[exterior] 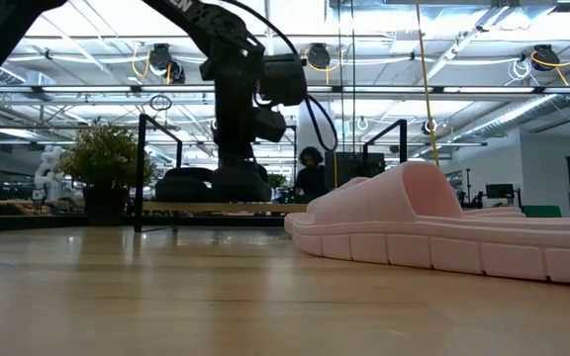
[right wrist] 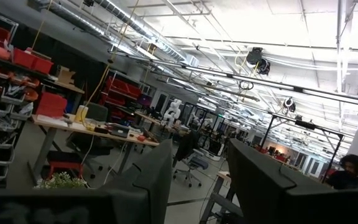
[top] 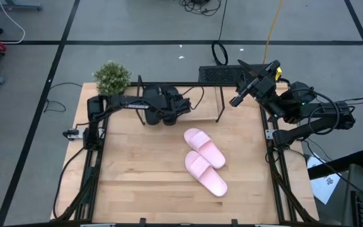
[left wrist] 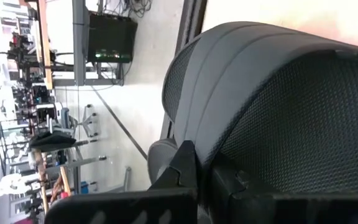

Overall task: Pick and place slides into the shelf
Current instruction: Put the black slipper on the shelf, then put the top pink slipper on the shelf

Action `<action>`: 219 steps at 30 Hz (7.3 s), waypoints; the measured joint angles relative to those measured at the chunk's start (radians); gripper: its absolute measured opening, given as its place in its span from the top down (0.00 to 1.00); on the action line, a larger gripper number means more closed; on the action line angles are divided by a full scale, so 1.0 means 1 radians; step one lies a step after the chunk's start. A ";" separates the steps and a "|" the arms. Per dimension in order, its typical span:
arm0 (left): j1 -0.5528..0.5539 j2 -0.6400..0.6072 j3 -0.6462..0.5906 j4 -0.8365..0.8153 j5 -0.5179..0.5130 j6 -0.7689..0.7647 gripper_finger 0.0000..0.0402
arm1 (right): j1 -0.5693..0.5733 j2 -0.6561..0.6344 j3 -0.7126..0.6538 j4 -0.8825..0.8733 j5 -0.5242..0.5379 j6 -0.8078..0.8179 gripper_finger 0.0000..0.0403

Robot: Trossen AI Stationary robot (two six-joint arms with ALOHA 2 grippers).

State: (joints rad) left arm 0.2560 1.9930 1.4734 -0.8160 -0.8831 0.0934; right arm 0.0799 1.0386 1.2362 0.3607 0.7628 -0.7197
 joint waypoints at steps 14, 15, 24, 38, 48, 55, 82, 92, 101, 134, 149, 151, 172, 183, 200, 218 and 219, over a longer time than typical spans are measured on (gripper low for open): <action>0.026 0.000 -0.015 0.008 0.028 0.032 1.00 | 0.000 0.000 0.000 0.000 0.000 0.000 0.64; 0.026 0.000 -0.024 0.010 0.027 0.033 1.00 | 0.000 0.000 0.000 0.000 0.000 0.000 0.64; 0.022 -0.005 -0.079 0.011 0.011 0.033 1.00 | 0.000 0.000 0.000 0.000 -0.001 -0.001 0.64; 0.020 -0.002 -0.081 0.024 0.018 0.037 0.83 | 0.000 0.000 0.000 0.000 -0.003 0.000 0.64; 0.009 0.000 -0.082 0.026 0.020 0.041 0.68 | 0.000 0.000 0.000 0.000 -0.004 0.000 0.64; 0.009 -0.012 -0.082 0.030 0.038 0.058 0.58 | 0.000 0.000 0.000 0.000 -0.004 0.000 0.64; -0.227 -0.468 -0.081 -0.134 0.164 -0.143 0.55 | 0.019 -0.001 0.001 -0.180 -0.001 -0.020 0.64; -0.531 -0.778 -0.080 -0.236 0.177 -0.588 0.55 | 0.181 0.058 0.001 -0.739 -0.268 0.462 0.64; -0.653 -0.795 -0.080 -0.236 0.157 -0.708 0.55 | 0.226 0.252 0.001 -0.996 -0.558 0.623 0.64; -0.662 -0.703 -0.080 -0.321 0.203 -0.798 0.55 | 0.161 0.645 0.000 -1.065 -0.397 0.469 0.64; -0.662 -0.703 -0.080 -0.344 0.202 -0.797 0.55 | 0.155 0.645 -0.137 -0.955 -0.341 0.471 0.64; -0.662 -0.703 -0.080 -0.344 0.202 -0.797 0.55 | 0.155 0.645 -0.151 -0.936 -0.317 0.471 0.64; -0.662 -0.703 -0.080 -0.343 0.201 -0.805 0.55 | 0.155 0.644 -0.219 -0.843 -0.181 0.467 0.97; -0.662 -0.703 -0.080 -0.343 0.200 -0.806 0.55 | 0.154 0.640 -0.160 -0.873 -0.162 0.468 0.99; -0.662 -0.703 -0.080 -0.343 0.181 -0.798 0.55 | 0.154 0.639 0.097 -1.053 -0.158 0.474 1.00; -0.662 -0.703 -0.080 -0.343 0.175 -0.797 0.55 | -0.101 0.638 0.257 -1.235 0.024 0.824 1.00; -0.661 -0.703 -0.080 -0.344 0.175 -0.797 0.55 | -0.123 0.638 0.257 -1.237 0.024 0.839 1.00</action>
State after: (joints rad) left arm -0.4054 1.2900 1.3930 -1.1596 -0.7077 -0.7033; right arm -0.0435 1.6768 1.4937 -0.8759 0.7864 0.1189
